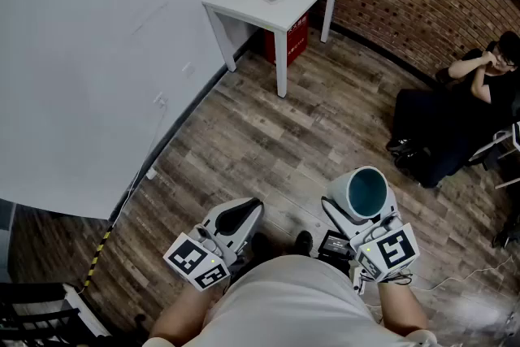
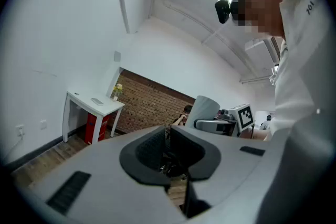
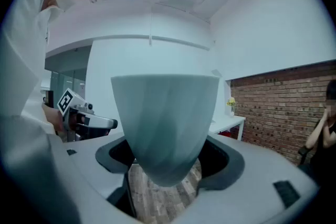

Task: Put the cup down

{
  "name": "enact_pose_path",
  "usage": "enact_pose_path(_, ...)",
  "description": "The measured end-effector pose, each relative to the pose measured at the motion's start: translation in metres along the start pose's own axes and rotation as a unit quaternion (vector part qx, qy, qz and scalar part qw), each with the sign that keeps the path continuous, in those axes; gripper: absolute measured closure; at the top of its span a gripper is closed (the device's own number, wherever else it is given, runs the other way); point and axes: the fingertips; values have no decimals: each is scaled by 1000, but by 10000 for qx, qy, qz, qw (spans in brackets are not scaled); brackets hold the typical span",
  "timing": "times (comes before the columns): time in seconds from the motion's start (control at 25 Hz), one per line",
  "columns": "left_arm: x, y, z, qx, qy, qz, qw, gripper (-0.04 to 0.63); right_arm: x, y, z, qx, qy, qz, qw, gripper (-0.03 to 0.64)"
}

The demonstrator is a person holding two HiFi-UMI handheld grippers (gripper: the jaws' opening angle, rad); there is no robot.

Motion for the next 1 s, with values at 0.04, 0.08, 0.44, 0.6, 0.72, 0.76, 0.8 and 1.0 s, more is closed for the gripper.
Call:
enact_pose_path(0.04,0,-1,0,0,-5,4,10000,560,0,0,-1,-1,2,2,10000,257)
enact_pose_path(0.08,0,-2,0,1,-8,6,10000,560,0,0,-2,-1,3,4,10000,258)
enact_pose_path(0.44,-1,-2,1,25,15,11,10000,560,-1,0,-1,19,-35,12,10000,258)
enact_pose_path(0.6,1,-5,0,28,26,5,10000,560,-1,0,-4,30,-40,30,10000,258)
enact_pose_path(0.72,2,-4,-2,17,35,0,10000,560,0,1,-3,57,-52,68,9999,258)
enact_pose_path(0.76,2,-3,-2,14,38,-4,10000,560,0,1,-2,74,-58,113,9999,257)
enact_pose_path(0.8,3,-3,-3,9,46,-7,10000,560,1,0,-2,96,-64,170,9998,257)
enact_pose_path(1.0,4,-4,-1,-18,62,2,10000,560,4,-5,-6,160,-70,256,9995,256)
Point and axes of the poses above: the fingertips, and each gripper's own axes: z forward along the fingers, y to its left, x out of its underside, and after that the axes turned 12 degrees about -x, right-handed
